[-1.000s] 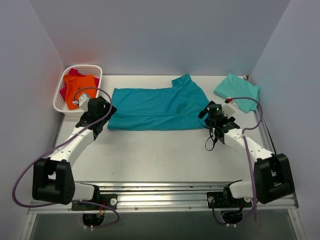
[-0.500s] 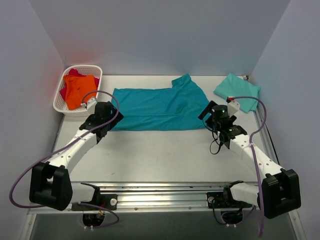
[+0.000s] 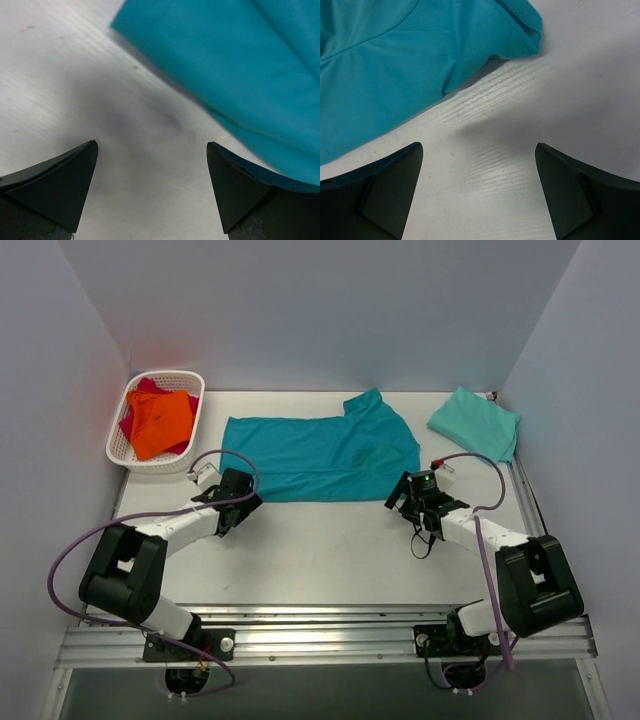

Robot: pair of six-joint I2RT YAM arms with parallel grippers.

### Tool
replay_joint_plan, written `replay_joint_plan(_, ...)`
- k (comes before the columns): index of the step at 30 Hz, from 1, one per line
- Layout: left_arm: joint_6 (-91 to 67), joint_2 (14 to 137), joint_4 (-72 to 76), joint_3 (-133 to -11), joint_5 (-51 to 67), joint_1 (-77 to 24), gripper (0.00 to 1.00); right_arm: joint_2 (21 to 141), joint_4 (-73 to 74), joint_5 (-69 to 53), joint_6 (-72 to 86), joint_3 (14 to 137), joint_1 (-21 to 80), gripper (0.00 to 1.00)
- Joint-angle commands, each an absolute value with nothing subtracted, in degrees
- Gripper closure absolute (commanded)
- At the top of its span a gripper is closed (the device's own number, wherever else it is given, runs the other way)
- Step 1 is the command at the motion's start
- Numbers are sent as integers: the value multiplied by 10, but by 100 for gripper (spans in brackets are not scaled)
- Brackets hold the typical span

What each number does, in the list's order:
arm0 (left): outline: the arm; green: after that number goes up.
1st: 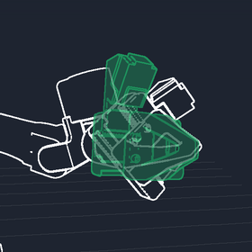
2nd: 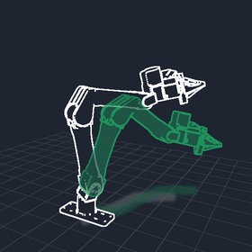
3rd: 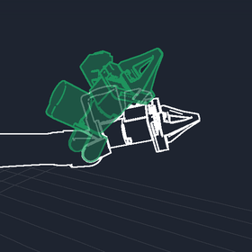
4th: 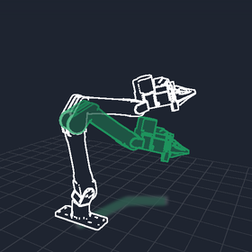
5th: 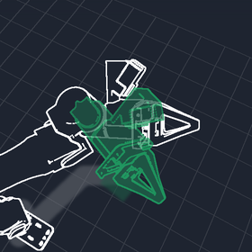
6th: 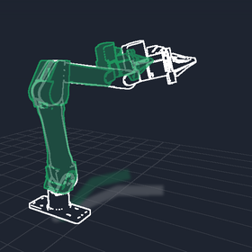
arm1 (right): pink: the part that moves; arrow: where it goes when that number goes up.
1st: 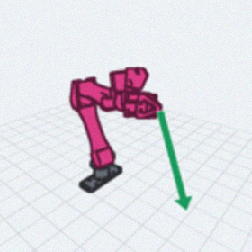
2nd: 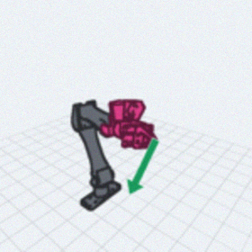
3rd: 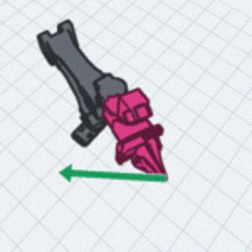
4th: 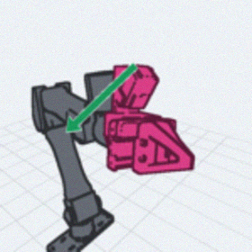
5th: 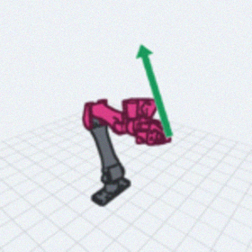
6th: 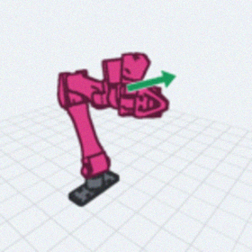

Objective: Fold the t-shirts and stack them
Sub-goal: Fold the flattened tshirt in 1/3 of the way

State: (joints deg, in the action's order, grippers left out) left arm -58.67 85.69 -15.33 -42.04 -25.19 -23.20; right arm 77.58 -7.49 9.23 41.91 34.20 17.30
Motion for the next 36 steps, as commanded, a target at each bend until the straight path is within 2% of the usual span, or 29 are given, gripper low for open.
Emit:
replay_joint_plan(1, -610, 908, -89, -458, -262, -220, 0, 809, -107, 83, 411, 374, 172, 9)
replay_joint_plan(18, -612, 935, -77, -483, -295, -189, 0, 921, -112, 115, 417, 433, 161, 10)
replay_joint_plan(21, -623, 919, -66, -459, -315, -186, 5, 936, -112, 122, 419, 438, 152, 11)
replay_joint_plan(28, -603, 840, -40, -424, -342, -185, 6, 933, -111, 157, 424, 443, 130, 11)
replay_joint_plan(36, -599, 939, -10, -450, -296, -161, 9, 950, -113, 161, 425, 441, 117, 14)
